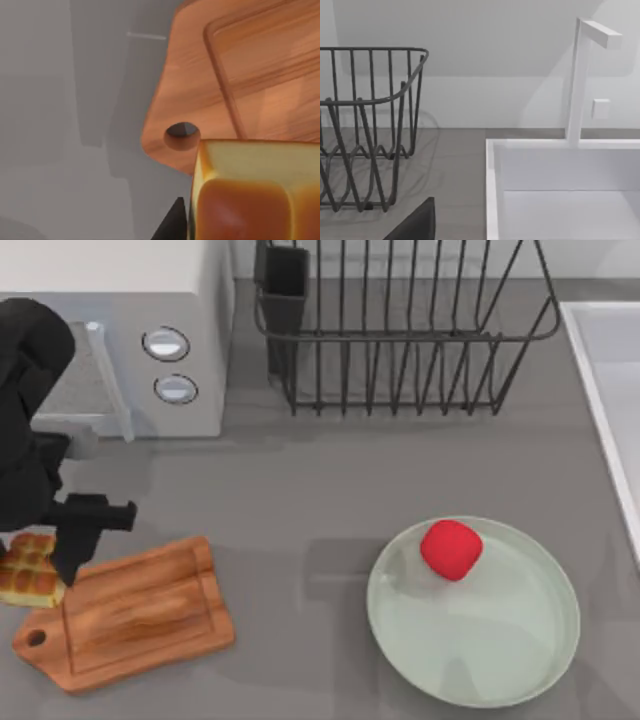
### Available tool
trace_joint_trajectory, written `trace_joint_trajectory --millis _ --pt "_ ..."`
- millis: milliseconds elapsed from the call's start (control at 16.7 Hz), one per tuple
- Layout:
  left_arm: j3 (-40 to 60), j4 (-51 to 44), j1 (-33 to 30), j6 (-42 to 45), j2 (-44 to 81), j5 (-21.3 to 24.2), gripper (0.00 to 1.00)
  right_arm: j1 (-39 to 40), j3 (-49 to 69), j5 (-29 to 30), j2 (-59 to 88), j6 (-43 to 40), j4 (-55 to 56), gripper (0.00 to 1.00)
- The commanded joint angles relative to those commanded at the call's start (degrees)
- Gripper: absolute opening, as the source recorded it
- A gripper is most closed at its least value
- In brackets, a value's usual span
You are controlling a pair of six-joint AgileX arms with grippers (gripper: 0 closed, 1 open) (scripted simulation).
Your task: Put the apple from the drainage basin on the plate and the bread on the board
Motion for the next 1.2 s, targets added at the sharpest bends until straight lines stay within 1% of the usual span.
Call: trace_joint_trajectory --millis 360,660,780,960,1080,1200 --pt "-1.96 1.77 -7.31 -40.94 -0.70 0.11 0.00 0.00 0.00 0.00 0.00 0.00 0.00 1.00" --pt "-3.55 4.77 -9.33 -69.80 -1.52 0.60 0.00 0.00 0.00 0.00 0.00 0.00 0.00 1.00" --pt "-4.11 6.19 -9.20 -79.45 -1.82 0.89 0.00 0.00 0.00 0.00 0.00 0.00 0.00 1.00" --pt "-4.82 8.27 -8.40 -91.37 -2.22 1.33 0.00 0.00 0.00 0.00 0.00 0.00 0.00 1.00" --pt "-5.19 9.41 -7.75 -97.18 -2.45 1.58 0.00 0.00 0.00 0.00 0.00 0.00 0.00 1.00" --pt "-5.44 10.24 -7.20 -101.12 -2.62 1.76 0.00 0.00 0.00 0.00 0.00 0.00 0.00 1.00"
